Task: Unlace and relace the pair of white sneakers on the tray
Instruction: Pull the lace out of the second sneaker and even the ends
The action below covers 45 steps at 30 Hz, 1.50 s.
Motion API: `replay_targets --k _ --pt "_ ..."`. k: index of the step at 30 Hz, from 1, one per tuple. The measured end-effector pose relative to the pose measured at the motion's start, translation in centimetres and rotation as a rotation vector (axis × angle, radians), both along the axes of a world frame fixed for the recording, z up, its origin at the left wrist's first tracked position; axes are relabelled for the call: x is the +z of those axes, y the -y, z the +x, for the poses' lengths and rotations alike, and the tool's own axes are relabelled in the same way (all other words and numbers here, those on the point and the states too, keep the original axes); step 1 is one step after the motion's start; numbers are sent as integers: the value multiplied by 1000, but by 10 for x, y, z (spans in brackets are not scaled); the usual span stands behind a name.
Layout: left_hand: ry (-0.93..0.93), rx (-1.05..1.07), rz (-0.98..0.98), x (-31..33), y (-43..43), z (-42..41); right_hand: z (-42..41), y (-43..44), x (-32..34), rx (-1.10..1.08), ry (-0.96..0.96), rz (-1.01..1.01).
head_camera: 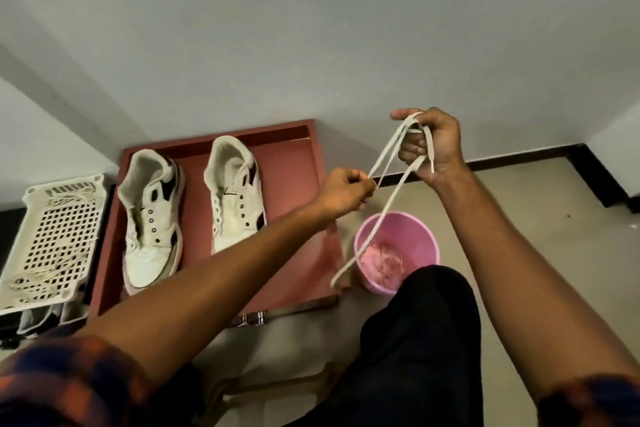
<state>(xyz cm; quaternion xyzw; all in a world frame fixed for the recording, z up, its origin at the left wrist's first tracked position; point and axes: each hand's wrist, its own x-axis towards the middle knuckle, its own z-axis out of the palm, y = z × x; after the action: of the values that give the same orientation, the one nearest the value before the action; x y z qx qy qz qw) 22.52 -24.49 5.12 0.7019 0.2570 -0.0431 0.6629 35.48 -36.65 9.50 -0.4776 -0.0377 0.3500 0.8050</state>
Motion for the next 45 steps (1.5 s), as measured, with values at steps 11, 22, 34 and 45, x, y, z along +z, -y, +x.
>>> replay_targets --k 11,22,34,45 --pt "-385 -315 305 -103 69 68 19 88 -134 -45 -64 -561" --pt "-523 -802 907 -161 31 118 18 66 -265 886 403 -1106" --pt "-577 -998 815 -185 41 106 19 75 -284 778 314 -1142" --pt "199 -499 664 -50 -39 27 -10 23 -161 266 678 -1090"
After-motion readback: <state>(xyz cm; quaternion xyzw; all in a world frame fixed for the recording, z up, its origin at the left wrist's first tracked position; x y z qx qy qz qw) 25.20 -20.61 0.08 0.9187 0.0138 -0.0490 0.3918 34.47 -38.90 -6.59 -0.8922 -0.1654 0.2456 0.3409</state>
